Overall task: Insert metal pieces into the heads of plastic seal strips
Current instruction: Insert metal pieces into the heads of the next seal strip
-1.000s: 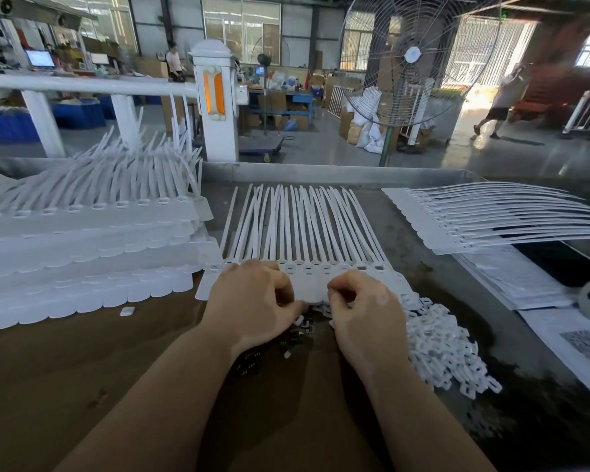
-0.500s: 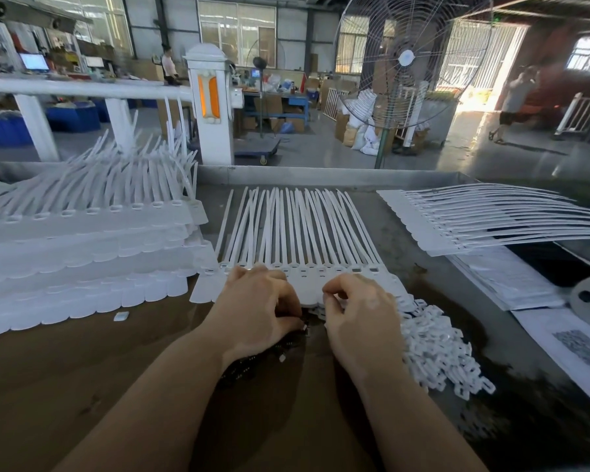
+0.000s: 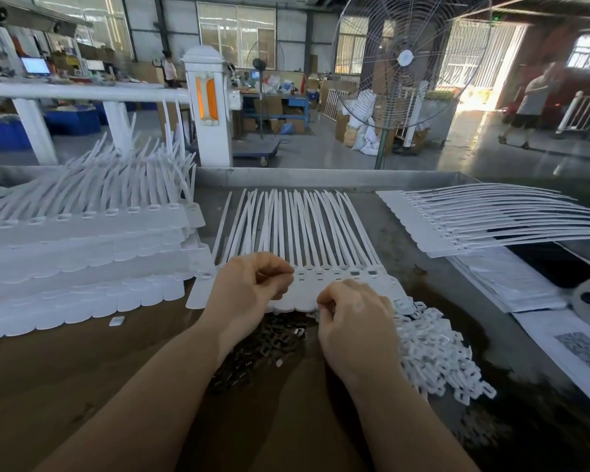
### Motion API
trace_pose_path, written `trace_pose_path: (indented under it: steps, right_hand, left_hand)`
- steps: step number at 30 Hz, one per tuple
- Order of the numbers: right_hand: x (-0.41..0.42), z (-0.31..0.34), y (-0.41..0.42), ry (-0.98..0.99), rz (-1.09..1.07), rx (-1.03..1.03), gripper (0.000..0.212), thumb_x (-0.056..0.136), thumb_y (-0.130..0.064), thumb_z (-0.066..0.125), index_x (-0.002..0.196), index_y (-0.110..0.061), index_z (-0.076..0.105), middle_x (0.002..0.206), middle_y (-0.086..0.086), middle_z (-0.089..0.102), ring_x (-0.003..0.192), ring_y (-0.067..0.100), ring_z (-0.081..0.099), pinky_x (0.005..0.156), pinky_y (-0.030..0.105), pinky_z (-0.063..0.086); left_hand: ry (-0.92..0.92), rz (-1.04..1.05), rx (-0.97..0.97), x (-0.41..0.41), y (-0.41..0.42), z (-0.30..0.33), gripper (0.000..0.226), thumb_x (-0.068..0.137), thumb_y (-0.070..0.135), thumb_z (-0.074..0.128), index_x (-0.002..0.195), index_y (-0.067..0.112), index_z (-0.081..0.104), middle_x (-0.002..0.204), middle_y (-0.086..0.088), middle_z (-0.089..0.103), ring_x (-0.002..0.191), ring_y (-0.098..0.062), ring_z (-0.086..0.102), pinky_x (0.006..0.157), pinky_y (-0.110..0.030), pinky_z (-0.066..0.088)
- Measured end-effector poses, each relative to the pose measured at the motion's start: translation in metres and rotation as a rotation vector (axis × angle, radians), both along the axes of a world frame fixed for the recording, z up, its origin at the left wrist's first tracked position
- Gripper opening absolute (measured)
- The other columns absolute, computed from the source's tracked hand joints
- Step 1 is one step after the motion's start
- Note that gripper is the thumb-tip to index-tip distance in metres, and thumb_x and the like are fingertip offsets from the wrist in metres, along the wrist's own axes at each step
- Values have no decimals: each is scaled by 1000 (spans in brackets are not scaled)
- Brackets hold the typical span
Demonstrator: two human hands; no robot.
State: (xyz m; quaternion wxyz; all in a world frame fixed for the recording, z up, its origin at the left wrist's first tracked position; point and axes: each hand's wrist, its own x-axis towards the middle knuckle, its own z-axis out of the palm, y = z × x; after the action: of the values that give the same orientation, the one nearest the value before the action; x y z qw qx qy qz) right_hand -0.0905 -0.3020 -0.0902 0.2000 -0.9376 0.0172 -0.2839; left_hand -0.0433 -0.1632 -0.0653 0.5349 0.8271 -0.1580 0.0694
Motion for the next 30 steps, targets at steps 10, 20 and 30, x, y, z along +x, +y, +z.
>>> trace_pose_path:
  steps: [10, 20, 30]
  right_hand:
    - [-2, 3, 0, 38, -10, 0, 12, 87, -16, 52, 85, -17, 63, 81, -4, 61, 80, 17, 54, 74, 27, 28]
    - [-2, 3, 3, -43, -27, 63, 13, 71, -5, 67, 63, -12, 59, 59, 1, 58, 58, 21, 54, 61, 29, 39]
    - [-2, 4, 4, -17, -16, 59, 8, 75, -8, 64, 69, -13, 62, 67, 0, 61, 65, 20, 55, 65, 32, 44]
  left_hand:
    - [123, -120, 76, 32, -44, 16, 8, 86, 12, 67, 92, 16, 71, 84, 9, 68, 74, 4, 60, 62, -2, 45]
    - [196, -150, 211, 62, -79, 13, 8, 85, 13, 67, 90, 12, 73, 77, 10, 62, 75, -3, 57, 61, -14, 42]
    - [292, -165, 314, 69, -92, 18, 3, 80, 11, 70, 82, 11, 72, 88, -1, 67, 87, -16, 60, 69, -24, 46]
